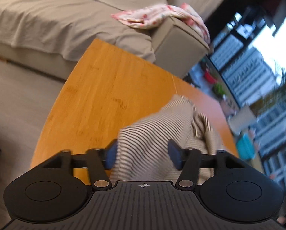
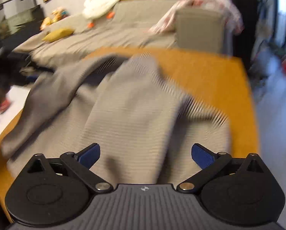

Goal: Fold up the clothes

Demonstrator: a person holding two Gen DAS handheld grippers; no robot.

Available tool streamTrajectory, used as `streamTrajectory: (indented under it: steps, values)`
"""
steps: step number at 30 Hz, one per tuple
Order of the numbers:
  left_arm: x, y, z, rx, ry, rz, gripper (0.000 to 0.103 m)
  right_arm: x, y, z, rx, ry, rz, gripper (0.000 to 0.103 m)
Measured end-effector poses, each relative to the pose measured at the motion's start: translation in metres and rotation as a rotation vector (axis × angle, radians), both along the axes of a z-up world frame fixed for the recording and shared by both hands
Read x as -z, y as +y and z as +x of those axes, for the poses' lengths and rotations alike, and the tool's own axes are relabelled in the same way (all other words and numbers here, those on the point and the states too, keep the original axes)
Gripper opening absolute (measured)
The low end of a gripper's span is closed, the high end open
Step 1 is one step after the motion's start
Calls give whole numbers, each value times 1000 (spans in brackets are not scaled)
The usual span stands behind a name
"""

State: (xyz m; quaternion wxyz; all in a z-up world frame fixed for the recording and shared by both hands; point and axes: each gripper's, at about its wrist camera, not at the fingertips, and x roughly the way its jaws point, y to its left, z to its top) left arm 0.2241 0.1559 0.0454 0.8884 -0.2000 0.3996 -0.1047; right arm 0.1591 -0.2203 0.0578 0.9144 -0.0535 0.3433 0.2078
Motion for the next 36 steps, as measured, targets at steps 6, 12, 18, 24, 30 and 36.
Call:
streamTrajectory:
  steps: [6,12,18,24,30,36]
  values:
    - [-23,-33,-24,111,-187,270,94,-15,55,23,-4,-121,-60,72]
    - [-1,-94,30,215,-199,517,93,1,76,69,13,-152,-199,51]
    - [23,-97,73,269,-132,577,44,1,40,114,70,-228,-336,10]
    - [28,-72,108,231,-143,578,16,1,4,159,127,-305,-473,5]
    - [42,-44,138,130,-92,568,17,43,-45,218,256,-104,-353,5]
    - [17,-30,125,77,-127,452,54,14,-75,186,258,-151,-209,12]
